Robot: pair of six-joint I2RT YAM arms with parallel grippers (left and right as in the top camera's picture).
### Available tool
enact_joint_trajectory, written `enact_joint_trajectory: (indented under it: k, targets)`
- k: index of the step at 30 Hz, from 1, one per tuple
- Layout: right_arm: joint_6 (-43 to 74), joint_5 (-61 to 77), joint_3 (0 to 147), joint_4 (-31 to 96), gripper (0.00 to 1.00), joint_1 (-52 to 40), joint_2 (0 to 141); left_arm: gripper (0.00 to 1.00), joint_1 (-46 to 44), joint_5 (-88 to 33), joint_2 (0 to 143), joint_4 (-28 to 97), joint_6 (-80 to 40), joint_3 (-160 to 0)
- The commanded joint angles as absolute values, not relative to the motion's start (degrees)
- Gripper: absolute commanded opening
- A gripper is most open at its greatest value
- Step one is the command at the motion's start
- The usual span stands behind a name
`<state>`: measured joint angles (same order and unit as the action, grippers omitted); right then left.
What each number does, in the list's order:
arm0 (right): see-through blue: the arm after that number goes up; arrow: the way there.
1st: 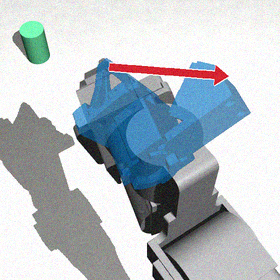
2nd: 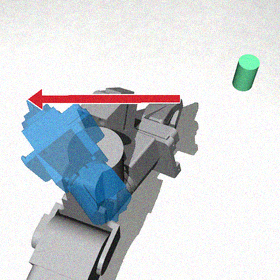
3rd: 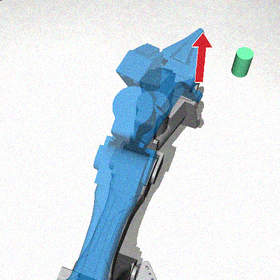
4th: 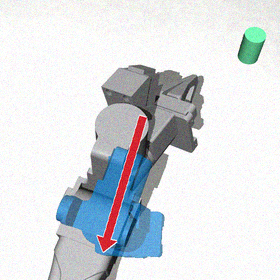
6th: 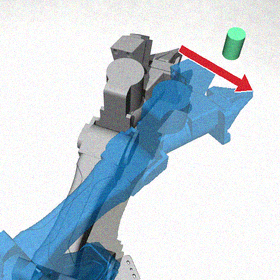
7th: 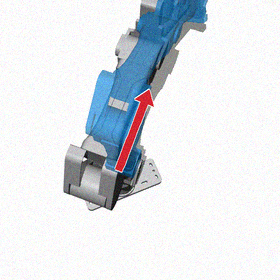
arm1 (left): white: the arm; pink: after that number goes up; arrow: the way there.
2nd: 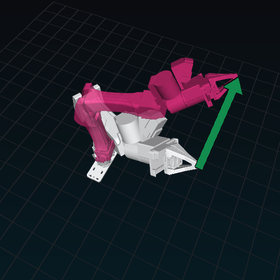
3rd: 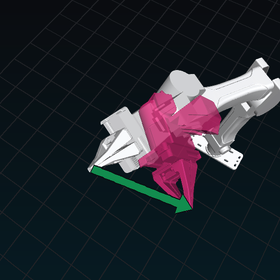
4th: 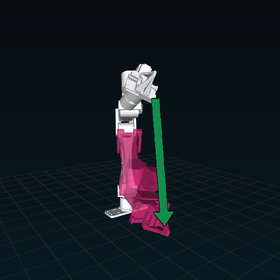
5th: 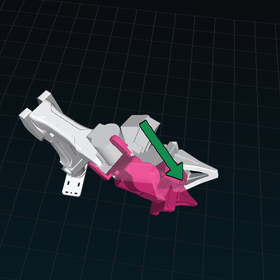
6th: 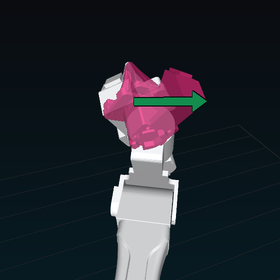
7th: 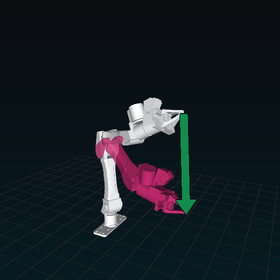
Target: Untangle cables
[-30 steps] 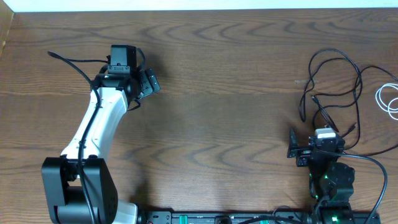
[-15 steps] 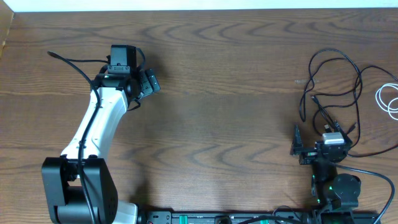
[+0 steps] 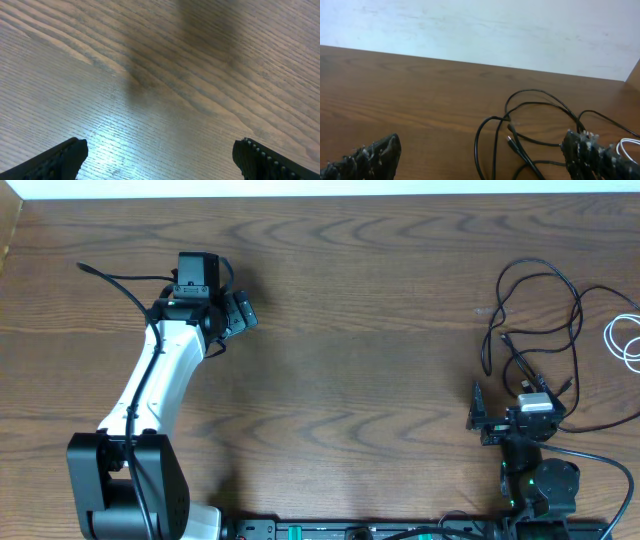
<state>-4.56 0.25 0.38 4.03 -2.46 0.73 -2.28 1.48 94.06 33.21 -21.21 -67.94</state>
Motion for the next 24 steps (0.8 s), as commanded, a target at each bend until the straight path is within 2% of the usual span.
enact_joint_trajectory:
  k: [1,24]
  targets:
    - [-3.88,0.16,0.32,4.27,0.99,-2.15,0.27,0.98,-2.04,2.0,94.21,33.41,-21.71,-68.47]
    - [-3.88,0.16,0.32,4.29,0.99,-1.58,0.27,0.98,-2.07,2.0,94.21,33.41,-21.71,-68.47]
